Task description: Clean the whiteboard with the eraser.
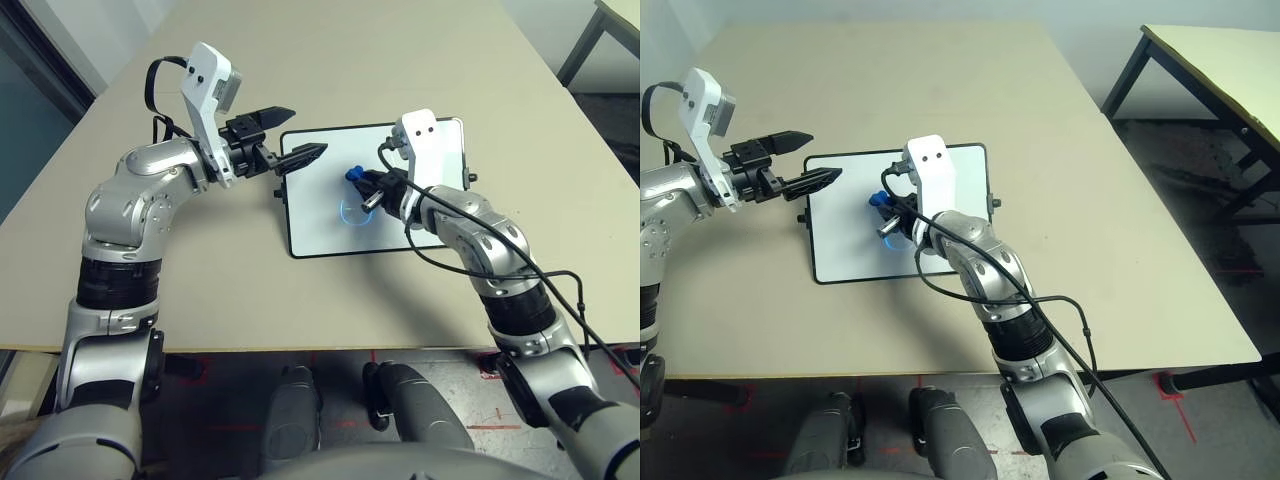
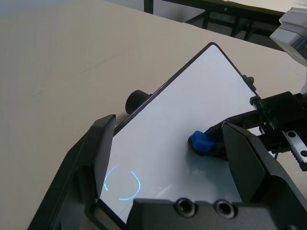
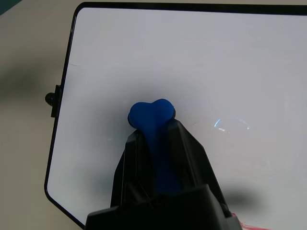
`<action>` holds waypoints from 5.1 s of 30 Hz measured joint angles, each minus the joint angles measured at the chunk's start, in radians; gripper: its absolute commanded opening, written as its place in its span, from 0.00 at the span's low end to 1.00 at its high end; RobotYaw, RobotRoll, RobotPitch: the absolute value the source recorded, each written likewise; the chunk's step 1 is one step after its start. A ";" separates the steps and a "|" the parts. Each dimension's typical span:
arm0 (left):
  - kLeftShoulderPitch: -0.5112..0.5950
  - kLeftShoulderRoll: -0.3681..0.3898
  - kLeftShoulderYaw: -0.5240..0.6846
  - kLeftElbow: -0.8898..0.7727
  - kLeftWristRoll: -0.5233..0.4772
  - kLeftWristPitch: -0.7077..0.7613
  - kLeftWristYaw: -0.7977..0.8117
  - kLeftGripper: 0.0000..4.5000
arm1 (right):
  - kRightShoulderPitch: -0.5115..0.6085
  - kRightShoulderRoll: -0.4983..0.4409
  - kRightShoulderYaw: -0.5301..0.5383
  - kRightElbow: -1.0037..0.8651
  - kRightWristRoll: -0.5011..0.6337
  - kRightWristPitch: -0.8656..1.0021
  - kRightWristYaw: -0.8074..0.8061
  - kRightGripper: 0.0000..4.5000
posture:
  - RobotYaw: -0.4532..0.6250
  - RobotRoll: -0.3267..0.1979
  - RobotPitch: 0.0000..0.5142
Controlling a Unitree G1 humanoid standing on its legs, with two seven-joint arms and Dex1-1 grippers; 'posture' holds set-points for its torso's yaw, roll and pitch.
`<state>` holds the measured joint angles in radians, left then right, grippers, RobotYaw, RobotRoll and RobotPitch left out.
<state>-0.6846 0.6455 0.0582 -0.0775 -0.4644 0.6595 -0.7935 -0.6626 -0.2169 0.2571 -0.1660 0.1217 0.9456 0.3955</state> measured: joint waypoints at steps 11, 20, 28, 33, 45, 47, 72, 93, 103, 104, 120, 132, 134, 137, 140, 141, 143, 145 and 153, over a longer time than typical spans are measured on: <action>-0.001 0.004 -0.001 0.010 0.002 -0.001 -0.007 1.00 | 0.048 -0.149 -0.102 -0.040 0.001 0.000 0.003 0.13 | 0.44 0.62 0.27; 0.015 0.024 -0.045 -0.001 -0.001 0.060 -0.056 1.00 | 0.099 -0.190 -0.129 -0.103 0.001 0.023 0.002 0.13 | 0.43 0.62 0.24; 0.028 0.036 -0.078 -0.004 -0.001 0.096 -0.079 1.00 | 0.153 -0.129 -0.082 -0.115 -0.005 0.023 -0.026 0.13 | 0.43 0.62 0.23; 0.028 0.036 -0.080 -0.006 -0.001 0.098 -0.085 1.00 | 0.178 -0.102 -0.036 -0.104 -0.005 0.001 -0.023 0.13 | 0.44 0.62 0.25; 0.028 0.036 -0.080 -0.019 -0.001 0.105 -0.090 1.00 | 0.161 -0.156 -0.081 -0.046 -0.003 -0.070 -0.005 0.13 | 0.43 0.62 0.25; 0.029 0.036 -0.080 -0.025 -0.001 0.107 -0.090 1.00 | 0.147 -0.190 -0.127 -0.031 -0.004 -0.071 -0.007 0.13 | 0.43 0.62 0.25; -0.006 -0.001 -0.122 0.023 0.013 0.084 -0.113 1.00 | 0.186 -0.137 -0.079 -0.080 -0.003 -0.011 0.008 0.12 | 0.39 0.62 0.29; -0.011 -0.005 -0.121 0.034 0.024 0.087 -0.126 1.00 | 0.156 -0.089 -0.038 -0.014 -0.005 -0.020 0.038 0.12 | 0.39 0.62 0.30; -0.013 -0.006 -0.121 0.034 0.025 0.088 -0.120 1.00 | 0.035 -0.111 -0.111 0.001 -0.007 0.018 0.000 0.12 | 0.39 0.62 0.29; -0.013 -0.006 -0.121 0.034 0.025 0.088 -0.119 1.00 | 0.030 -0.110 -0.114 0.000 -0.006 0.018 -0.001 0.12 | 0.39 0.62 0.28; -0.013 -0.004 -0.120 0.032 0.024 0.090 -0.114 1.00 | 0.119 -0.093 -0.035 -0.090 0.000 0.043 0.030 0.12 | 0.41 0.62 0.28; -0.012 -0.004 -0.119 0.028 0.023 0.090 -0.108 1.00 | 0.125 -0.122 -0.048 -0.087 0.046 0.109 0.081 0.12 | 0.40 0.62 0.29; -0.010 -0.006 -0.119 0.020 0.023 0.090 -0.105 1.00 | 0.106 -0.134 -0.079 -0.098 0.082 0.163 0.100 0.12 | 0.40 0.62 0.28; -0.004 -0.021 -0.117 0.006 0.020 0.091 -0.092 1.00 | 0.065 -0.138 -0.182 -0.118 0.161 0.284 0.128 0.12 | 0.40 0.62 0.28; -0.011 -0.072 -0.074 -0.005 -0.023 0.134 -0.054 1.00 | -0.024 -0.149 -0.314 -0.148 0.266 0.394 0.166 0.12 | 0.41 0.62 0.27; -0.019 -0.089 -0.062 -0.013 -0.044 0.150 -0.038 1.00 | -0.075 -0.162 -0.365 -0.154 0.300 0.423 0.179 0.12 | 0.41 0.62 0.26; -0.037 -0.105 -0.038 -0.042 -0.071 0.171 -0.010 1.00 | -0.175 -0.197 -0.474 -0.168 0.345 0.456 0.185 0.12 | 0.42 0.62 0.26; -0.042 -0.109 -0.009 -0.066 -0.088 0.178 0.015 1.00 | -0.236 -0.230 -0.558 -0.158 0.356 0.465 0.172 0.12 | 0.42 0.62 0.25; -0.086 -0.202 0.138 -0.081 -0.073 0.029 0.225 1.00 | -0.142 -0.435 -0.527 0.044 0.185 0.303 0.012 0.12 | 0.45 0.62 0.25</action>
<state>-0.7703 0.4432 0.1957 -0.1580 -0.5372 0.6882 -0.5685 -0.8048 -0.6516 -0.2701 -0.1223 0.3064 1.2484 0.4071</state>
